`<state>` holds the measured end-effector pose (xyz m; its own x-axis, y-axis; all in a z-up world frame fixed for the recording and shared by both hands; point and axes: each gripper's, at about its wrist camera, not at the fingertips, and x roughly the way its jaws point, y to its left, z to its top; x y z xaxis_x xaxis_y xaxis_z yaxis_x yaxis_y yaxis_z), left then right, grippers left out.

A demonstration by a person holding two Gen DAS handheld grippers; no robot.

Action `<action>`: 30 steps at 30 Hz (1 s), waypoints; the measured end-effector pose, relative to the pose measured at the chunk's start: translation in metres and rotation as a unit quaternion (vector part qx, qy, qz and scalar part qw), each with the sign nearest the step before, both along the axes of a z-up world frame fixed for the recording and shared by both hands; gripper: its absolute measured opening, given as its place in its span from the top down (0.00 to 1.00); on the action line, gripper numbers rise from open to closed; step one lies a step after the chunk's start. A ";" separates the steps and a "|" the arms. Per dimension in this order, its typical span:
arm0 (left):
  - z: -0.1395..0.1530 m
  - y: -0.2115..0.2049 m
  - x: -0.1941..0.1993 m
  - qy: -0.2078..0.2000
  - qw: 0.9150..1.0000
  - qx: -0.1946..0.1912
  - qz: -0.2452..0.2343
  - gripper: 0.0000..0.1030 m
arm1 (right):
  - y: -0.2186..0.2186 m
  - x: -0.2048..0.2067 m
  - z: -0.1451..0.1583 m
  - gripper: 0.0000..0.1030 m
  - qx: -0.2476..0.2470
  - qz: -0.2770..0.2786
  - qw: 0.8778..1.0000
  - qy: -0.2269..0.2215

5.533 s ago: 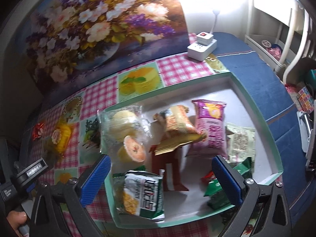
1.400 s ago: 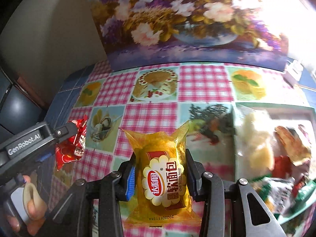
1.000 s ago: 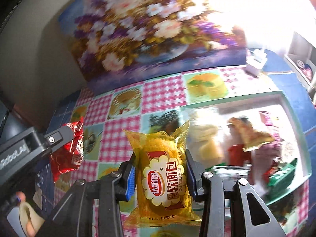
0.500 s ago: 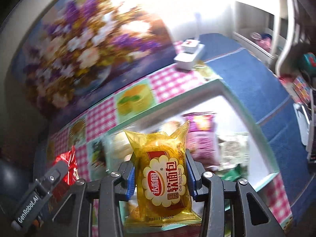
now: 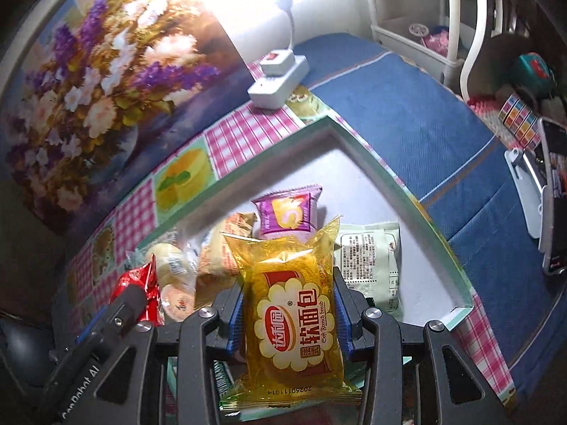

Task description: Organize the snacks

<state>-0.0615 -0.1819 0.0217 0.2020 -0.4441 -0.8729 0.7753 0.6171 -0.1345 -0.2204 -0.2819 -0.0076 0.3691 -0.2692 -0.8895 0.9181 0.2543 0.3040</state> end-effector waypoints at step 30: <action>0.009 0.048 0.032 -0.029 0.996 0.016 0.086 0.08 | 0.016 0.012 0.001 0.14 -0.027 0.033 0.999 0.032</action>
<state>-0.0292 -0.1340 0.0302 0.3236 -0.3704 -0.8707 0.6641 0.7444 -0.0698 -0.2083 -0.2663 -0.0065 0.3312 -0.2947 -0.8963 0.9156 0.3300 0.2298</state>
